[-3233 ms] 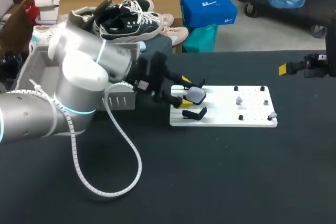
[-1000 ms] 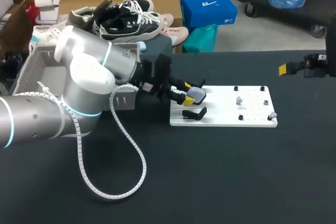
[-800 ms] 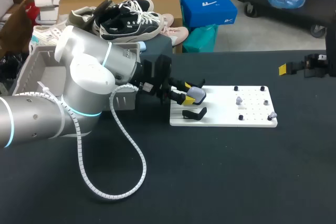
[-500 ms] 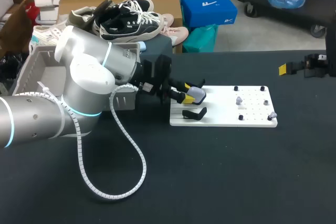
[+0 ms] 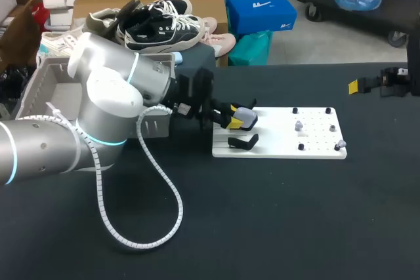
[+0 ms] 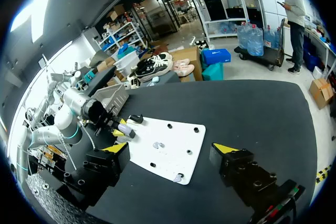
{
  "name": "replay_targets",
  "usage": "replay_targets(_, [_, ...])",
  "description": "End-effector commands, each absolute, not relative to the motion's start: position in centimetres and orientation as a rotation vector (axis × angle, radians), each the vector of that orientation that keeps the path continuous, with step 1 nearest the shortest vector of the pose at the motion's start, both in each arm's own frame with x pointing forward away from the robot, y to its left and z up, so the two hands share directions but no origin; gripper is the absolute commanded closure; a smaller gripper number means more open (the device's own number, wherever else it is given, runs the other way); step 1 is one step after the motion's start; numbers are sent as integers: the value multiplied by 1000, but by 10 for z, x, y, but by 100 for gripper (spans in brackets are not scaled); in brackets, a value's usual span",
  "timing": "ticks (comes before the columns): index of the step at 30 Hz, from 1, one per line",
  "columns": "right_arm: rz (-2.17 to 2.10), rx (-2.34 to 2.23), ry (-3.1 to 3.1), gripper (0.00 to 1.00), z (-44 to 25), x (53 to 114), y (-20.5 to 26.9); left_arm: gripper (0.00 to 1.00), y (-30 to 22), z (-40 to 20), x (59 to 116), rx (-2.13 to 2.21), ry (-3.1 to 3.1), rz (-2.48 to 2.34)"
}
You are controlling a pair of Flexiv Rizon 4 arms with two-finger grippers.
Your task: Pick up each earbud case from the left stands, insert the matching earbuds, close the lid, and place the case in the box.
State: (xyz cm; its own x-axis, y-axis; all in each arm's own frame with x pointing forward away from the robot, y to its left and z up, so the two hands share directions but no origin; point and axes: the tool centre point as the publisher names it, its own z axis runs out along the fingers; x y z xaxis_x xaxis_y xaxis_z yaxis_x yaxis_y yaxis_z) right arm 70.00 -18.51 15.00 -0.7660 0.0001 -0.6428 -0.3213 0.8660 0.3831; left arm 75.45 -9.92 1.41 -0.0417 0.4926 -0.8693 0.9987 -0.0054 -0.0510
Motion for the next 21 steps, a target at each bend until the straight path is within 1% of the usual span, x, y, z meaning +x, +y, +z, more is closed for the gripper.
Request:
replay_targets(1, [636, -231, 2374, 0, 150, 700, -185, 100, -97, 17, 754, 1559, 1591, -970])
replay_targets(10, [636, -231, 2374, 0, 150, 700, -185, 100, -95, 35, 752, 1554, 1515, -955])
replay_targets(21, [636, -231, 2374, 0, 150, 700, -185, 100, -98, 76, 756, 1535, 1457, -879])
